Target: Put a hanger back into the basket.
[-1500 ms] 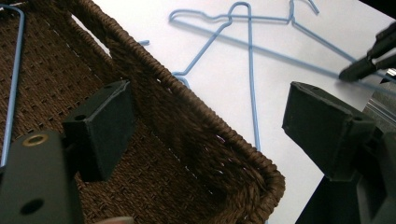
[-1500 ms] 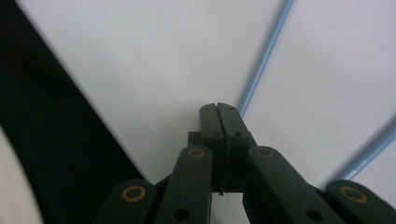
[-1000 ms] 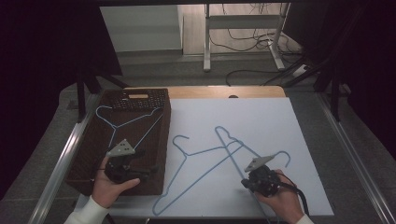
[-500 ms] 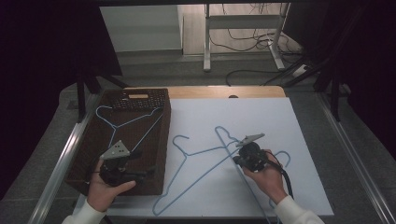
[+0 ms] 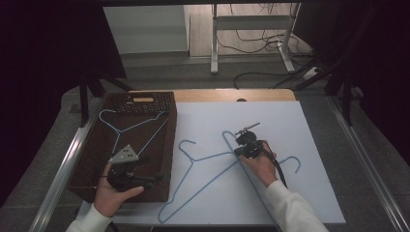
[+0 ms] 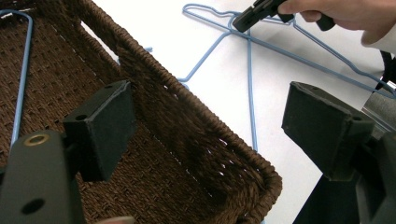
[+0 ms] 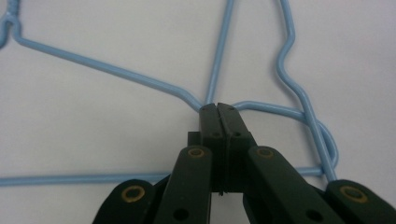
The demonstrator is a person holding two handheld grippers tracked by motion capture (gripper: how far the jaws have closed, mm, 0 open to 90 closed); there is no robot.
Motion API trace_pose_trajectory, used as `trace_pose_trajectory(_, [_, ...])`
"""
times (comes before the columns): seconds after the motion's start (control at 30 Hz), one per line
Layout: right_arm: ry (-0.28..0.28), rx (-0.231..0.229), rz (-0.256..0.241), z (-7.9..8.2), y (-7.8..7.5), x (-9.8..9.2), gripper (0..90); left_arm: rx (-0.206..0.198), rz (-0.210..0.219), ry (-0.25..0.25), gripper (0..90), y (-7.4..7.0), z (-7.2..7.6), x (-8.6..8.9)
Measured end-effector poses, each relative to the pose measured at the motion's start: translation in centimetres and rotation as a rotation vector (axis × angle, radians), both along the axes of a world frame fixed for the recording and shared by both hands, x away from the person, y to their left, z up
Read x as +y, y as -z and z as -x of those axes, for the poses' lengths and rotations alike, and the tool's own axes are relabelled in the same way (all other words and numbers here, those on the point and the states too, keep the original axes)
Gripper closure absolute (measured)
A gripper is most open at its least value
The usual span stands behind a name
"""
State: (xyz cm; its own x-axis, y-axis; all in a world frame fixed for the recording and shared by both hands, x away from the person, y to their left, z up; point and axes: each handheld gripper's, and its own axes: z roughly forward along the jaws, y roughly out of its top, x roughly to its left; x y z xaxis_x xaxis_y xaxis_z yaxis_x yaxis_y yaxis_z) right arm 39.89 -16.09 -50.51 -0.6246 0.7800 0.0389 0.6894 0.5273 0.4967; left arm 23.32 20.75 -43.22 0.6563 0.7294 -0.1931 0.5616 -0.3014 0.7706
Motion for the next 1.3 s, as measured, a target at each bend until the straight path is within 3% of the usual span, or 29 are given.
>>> trace_pose_trajectory(0.1, [-0.008, 0.006, -0.008, 0.0, 0.2, 0.2, 89.9, 0.004, -0.002, 0.002, 17.7, 0.2, -0.1, 0.1])
trace_pose_trajectory(0.17, [-0.024, 0.032, -0.040, 0.3, 0.2, 0.6, 89.9, 0.010, -0.004, 0.002, 17.7, 0.4, -0.2, 0.1])
trace_pose_trajectory(0.27, [-0.081, 0.040, -0.028, 1.5, 0.2, 1.6, 89.9, 0.015, -0.006, 0.003, 17.7, 0.5, -0.2, 0.1])
trace_pose_trajectory(0.5, [-0.206, 0.083, -0.060, 4.4, 0.4, 3.9, 89.9, 0.014, -0.008, 0.011, 17.7, 0.5, -0.1, -0.2])
trace_pose_trajectory(0.73, [-0.306, 0.061, -0.051, 6.5, 0.2, 5.5, 89.9, 0.015, -0.011, 0.012, 17.8, 0.5, -0.1, -0.4])
trace_pose_trajectory(0.97, [-0.354, 0.089, -0.065, 8.1, 0.2, 5.3, 89.9, 0.020, -0.013, 0.014, 17.8, 0.7, -0.2, -0.5])
trace_pose_trajectory(1.13, [-0.400, 0.129, -0.087, 10.7, 0.3, 4.9, 89.9, 0.023, -0.014, 0.017, 17.8, 0.8, -0.2, -0.5])
trace_pose_trajectory(1.2, [-0.411, 0.119, -0.080, 11.7, 0.2, 4.6, 89.9, 0.022, -0.014, 0.018, 17.8, 0.8, -0.2, -0.6])
trace_pose_trajectory(1.3, [-0.389, 0.099, -0.109, 13.0, -1.4, 2.5, 89.9, 0.018, -0.011, 0.021, 17.8, 0.7, -0.1, -0.6])
